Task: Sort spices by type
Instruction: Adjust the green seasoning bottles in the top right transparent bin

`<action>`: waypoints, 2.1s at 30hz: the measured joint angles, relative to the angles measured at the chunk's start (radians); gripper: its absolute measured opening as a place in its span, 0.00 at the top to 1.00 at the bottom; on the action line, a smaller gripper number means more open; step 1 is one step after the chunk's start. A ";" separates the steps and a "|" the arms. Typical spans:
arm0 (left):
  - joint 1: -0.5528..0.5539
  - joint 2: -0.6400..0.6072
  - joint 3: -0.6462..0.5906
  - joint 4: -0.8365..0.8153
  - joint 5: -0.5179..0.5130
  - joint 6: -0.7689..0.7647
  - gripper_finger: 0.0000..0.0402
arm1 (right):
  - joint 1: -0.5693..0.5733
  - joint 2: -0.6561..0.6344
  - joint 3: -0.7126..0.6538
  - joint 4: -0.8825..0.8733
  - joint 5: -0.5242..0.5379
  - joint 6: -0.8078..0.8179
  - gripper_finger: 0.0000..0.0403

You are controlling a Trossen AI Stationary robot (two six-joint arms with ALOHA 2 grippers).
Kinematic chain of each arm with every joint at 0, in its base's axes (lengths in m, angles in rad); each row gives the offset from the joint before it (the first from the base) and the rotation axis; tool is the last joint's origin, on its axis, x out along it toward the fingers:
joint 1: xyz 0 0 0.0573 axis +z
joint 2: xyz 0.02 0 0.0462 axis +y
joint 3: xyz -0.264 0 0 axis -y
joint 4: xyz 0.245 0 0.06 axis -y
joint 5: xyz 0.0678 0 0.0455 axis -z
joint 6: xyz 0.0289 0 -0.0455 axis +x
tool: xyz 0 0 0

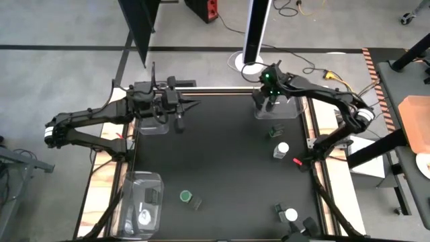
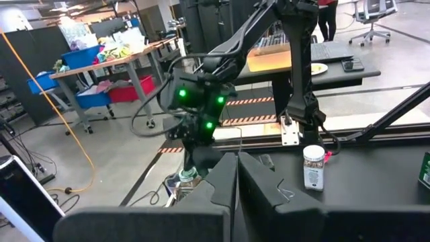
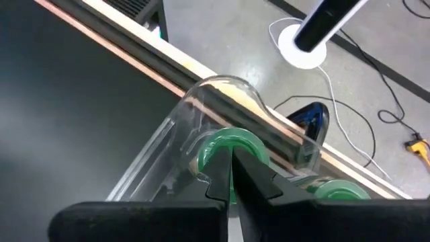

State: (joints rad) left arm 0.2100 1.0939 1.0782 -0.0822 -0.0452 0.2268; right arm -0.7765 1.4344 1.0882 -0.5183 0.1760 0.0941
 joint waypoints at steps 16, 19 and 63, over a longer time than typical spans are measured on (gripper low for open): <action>0.000 0.001 -0.002 -0.001 0.000 0.000 1.00 | 0.013 0.008 -0.020 0.008 0.011 -0.026 0.98; 0.000 0.001 -0.002 -0.001 0.000 0.000 1.00 | 0.013 0.015 -0.020 0.036 0.011 -0.063 0.98; 0.000 0.001 -0.005 0.000 0.000 0.000 1.00 | 0.019 0.013 -0.024 -0.026 0.120 0.024 0.98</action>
State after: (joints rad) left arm 0.2100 1.0953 1.0728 -0.0826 -0.0448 0.2268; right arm -0.7578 1.4479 1.0641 -0.5442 0.2963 0.1183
